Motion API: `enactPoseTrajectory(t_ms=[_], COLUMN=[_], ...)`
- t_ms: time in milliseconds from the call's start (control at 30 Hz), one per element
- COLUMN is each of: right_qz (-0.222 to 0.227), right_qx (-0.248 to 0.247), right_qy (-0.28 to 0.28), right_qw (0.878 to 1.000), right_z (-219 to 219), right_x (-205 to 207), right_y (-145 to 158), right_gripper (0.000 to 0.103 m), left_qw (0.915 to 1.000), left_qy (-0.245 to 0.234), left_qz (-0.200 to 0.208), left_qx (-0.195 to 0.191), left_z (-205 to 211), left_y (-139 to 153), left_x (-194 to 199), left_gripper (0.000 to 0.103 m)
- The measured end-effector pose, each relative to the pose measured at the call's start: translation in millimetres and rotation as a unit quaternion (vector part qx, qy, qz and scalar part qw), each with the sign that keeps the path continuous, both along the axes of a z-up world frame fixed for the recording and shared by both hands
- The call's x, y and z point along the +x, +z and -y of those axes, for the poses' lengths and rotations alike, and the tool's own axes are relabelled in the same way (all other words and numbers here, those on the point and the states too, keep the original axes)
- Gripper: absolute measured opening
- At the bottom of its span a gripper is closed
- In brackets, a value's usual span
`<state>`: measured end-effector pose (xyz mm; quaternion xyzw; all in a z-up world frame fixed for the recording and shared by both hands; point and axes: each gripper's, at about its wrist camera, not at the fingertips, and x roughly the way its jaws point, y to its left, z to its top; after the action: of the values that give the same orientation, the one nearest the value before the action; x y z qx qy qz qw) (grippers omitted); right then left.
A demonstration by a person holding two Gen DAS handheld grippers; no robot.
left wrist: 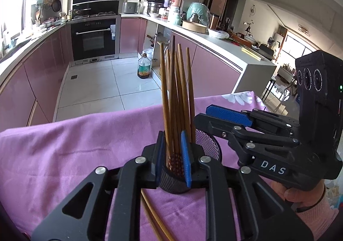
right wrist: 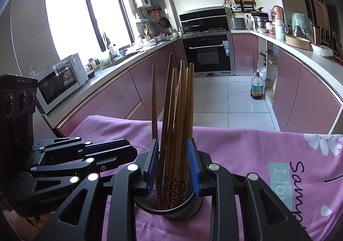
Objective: Organize utensils
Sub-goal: 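Open both grippers and move them back over the last chopsticks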
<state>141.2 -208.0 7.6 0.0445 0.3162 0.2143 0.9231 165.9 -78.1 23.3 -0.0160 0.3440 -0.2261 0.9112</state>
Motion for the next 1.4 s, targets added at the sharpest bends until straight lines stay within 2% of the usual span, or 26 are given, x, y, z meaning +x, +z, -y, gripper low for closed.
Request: enactPoseTrajectory(t_ms=[167, 233, 300, 433, 600, 733, 933, 1100, 1400], right_qz=[0.009, 0.017, 0.027, 0.045, 0.016, -0.030, -0.071, -0.086, -0.095], right_qx=[0.003, 0.004, 0.006, 0.001, -0.011, -0.020, -0.030, -0.029, -0.041], right_qy=[0.006, 0.011, 0.018, 0.044, 0.078, 0.097, 0.096, 0.091, 0.088], right_qw=[1.000, 1.000, 0.999, 0.998, 0.997, 0.995, 0.992, 0.992, 0.991], right_z=[-1, -2, -3, -9, -25, -39, -48, -50, -58], right_x=[-15, -23, -34, -62, -79, -82, -82, -83, -89], right_y=[-1, 1, 3, 3, -19, -49, -77, -85, -96], right_gripper=[0.037, 0.038, 0.042, 0.050, 0.050, 0.050, 0.050, 0.050, 0.050], left_qw=[0.9997, 0.9993, 0.9989, 0.9984, 0.9983, 0.9974, 0.9957, 0.9949, 0.9946], left_qy=[0.013, 0.020, 0.023, 0.034, 0.053, 0.071, 0.084, 0.087, 0.088], left_qz=[0.019, 0.031, 0.039, 0.044, 0.023, -0.004, -0.038, -0.045, -0.046], left_qx=[-0.006, -0.006, -0.008, -0.007, 0.004, 0.007, 0.013, 0.023, 0.031], left_z=[-13, -20, -26, -42, -62, -76, -85, -79, -72], left_y=[-1, 1, 0, -8, -29, -52, -85, -97, -98], left_x=[-17, -25, -34, -52, -67, -73, -78, -79, -83], left_gripper=[0.030, 0.044, 0.051, 0.055, 0.055, 0.055, 0.055, 0.055, 0.055])
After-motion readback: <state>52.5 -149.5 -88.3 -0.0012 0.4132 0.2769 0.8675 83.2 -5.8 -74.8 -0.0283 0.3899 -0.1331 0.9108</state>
